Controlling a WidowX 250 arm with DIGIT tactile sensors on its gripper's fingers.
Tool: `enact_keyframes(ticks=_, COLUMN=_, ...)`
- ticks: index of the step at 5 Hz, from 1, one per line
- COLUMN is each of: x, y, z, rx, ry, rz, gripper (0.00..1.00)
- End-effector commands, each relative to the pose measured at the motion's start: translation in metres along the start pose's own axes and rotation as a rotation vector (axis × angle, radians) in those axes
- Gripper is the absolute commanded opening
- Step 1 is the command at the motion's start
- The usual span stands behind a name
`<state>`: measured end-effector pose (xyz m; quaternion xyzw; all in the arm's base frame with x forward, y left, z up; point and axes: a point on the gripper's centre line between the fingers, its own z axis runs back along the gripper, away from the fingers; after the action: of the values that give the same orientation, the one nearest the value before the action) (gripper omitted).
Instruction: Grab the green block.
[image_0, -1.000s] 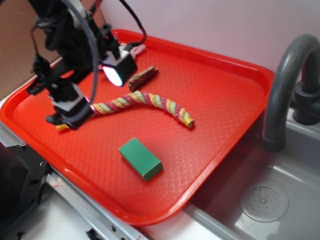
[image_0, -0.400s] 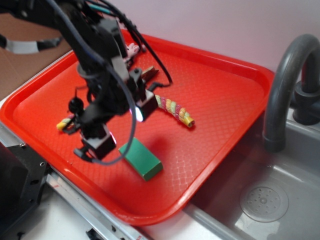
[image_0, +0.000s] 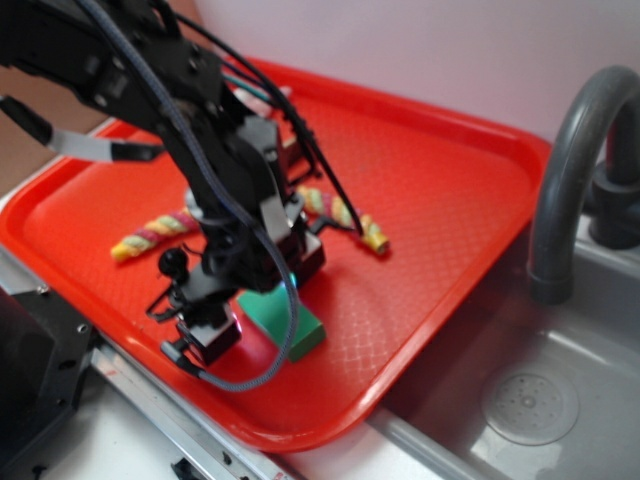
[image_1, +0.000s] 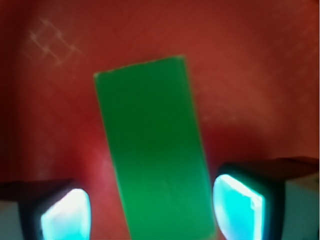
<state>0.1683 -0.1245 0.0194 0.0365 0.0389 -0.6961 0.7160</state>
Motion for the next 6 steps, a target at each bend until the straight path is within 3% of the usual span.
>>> enact_keyframes(ticks=1, x=0.012, y=0.002, z=-0.006, rx=0.041, ry=0.058, rz=-0.045, gripper=0.0)
enact_keyframes(ticks=3, x=0.015, y=0.001, z=-0.009, rx=0.055, ry=0.066, rz=-0.072, gripper=0.0)
enact_keyframes(ticks=4, x=0.004, y=0.01, z=0.01, rx=0.063, ry=-0.04, rz=0.125, gripper=0.0)
enact_keyframes(ticks=6, x=-0.026, y=0.022, z=0.079, rx=0.087, ry=-0.098, rz=0.611, gripper=0.0)
